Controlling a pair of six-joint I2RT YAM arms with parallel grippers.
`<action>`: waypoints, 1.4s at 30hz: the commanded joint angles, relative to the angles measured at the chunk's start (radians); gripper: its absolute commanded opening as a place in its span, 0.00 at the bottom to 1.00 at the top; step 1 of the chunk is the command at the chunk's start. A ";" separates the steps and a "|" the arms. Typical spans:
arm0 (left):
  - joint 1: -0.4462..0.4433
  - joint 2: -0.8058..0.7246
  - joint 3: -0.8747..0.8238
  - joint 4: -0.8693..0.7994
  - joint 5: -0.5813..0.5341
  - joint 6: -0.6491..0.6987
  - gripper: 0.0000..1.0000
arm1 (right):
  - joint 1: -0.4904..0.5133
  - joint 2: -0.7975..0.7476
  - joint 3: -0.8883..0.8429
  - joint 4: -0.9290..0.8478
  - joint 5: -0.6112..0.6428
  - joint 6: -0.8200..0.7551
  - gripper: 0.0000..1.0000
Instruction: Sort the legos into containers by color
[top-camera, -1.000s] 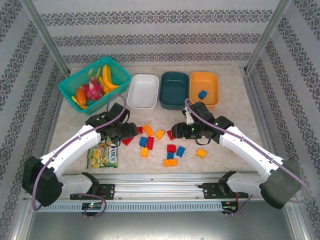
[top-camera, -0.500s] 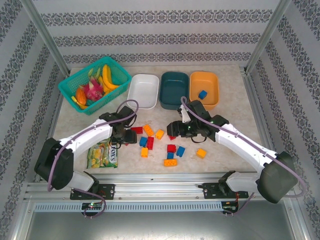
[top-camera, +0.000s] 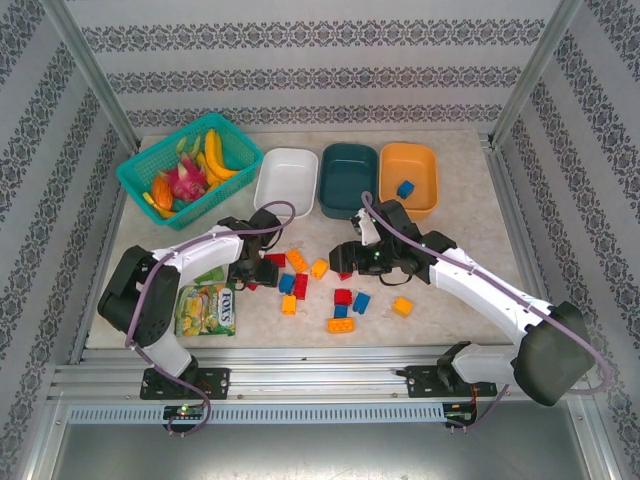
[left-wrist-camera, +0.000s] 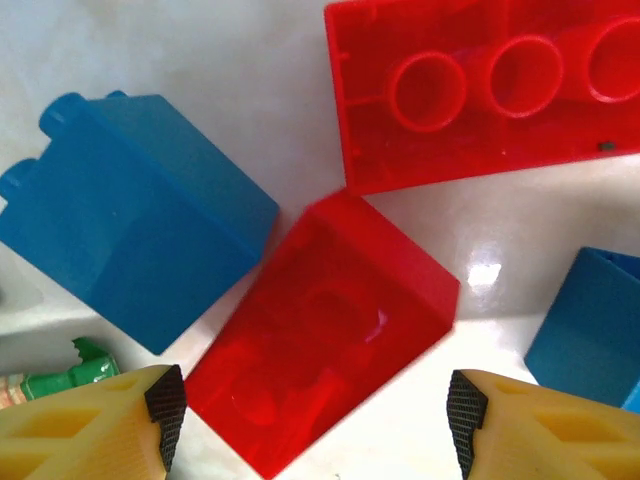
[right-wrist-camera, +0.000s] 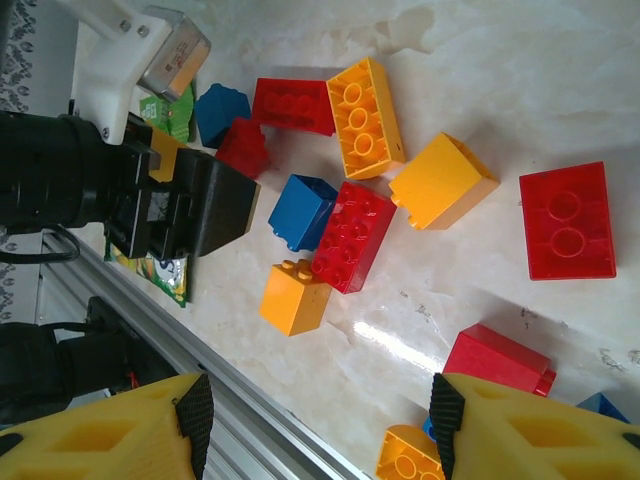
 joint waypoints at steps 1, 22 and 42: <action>0.014 0.020 0.029 0.019 -0.019 0.055 0.72 | -0.010 -0.004 -0.010 0.013 -0.016 0.008 0.62; 0.008 0.079 0.019 0.056 -0.015 0.049 0.57 | -0.014 0.025 0.002 0.012 -0.018 0.007 0.61; -0.053 0.000 -0.006 0.045 -0.041 0.004 0.28 | -0.014 0.011 0.015 0.014 -0.016 0.009 0.61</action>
